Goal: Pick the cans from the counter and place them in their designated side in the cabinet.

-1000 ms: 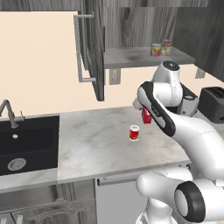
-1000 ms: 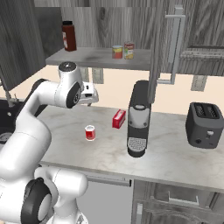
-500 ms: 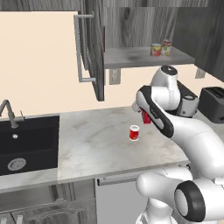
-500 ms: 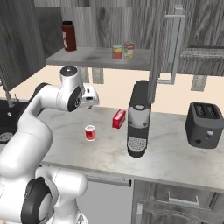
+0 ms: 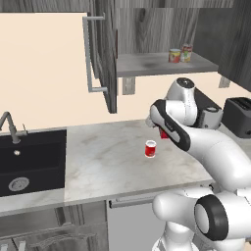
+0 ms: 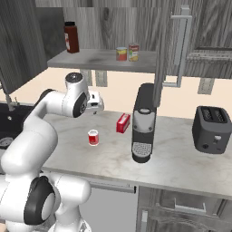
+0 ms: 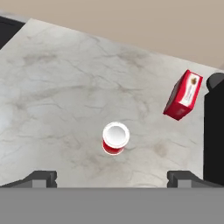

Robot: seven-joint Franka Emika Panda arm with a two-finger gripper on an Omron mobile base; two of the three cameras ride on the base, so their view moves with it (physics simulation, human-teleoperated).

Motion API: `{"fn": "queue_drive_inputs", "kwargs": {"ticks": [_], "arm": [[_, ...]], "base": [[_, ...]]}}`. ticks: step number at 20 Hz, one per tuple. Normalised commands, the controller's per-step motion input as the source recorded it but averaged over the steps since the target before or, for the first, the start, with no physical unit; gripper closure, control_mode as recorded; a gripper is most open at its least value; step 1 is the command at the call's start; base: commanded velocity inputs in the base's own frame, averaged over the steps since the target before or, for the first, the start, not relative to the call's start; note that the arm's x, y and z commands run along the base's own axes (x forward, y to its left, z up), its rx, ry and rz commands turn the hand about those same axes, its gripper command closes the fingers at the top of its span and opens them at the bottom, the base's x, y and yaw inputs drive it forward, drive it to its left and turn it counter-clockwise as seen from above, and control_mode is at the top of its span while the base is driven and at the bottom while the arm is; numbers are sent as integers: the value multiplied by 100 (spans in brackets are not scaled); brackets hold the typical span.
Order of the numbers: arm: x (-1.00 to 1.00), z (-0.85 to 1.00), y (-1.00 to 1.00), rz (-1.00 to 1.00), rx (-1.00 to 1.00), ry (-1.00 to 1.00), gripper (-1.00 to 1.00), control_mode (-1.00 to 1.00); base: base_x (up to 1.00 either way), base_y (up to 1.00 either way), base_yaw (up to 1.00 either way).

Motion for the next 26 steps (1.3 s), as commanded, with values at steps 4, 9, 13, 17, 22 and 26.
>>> {"fn": "queue_drive_inputs", "kwargs": {"ticks": [4, 9, 13, 17, 22, 26], "arm": [[14, -22, 0, 0, 0, 0, -100, -100], [10, -22, 0, 0, 0, 0, -100, -100], [9, -21, 0, 0, 0, 0, -100, -100], [6, -19, 0, 0, 0, 0, -100, -100], [7, -22, 0, 0, 0, 1, -100, -100], [11, -20, 0, 0, 0, 1, -100, -100]], "base": [[0, 0, 0], [0, 0, 0], [0, 0, 0], [0, 0, 0], [0, 0, 0], [0, 0, 0]]}}
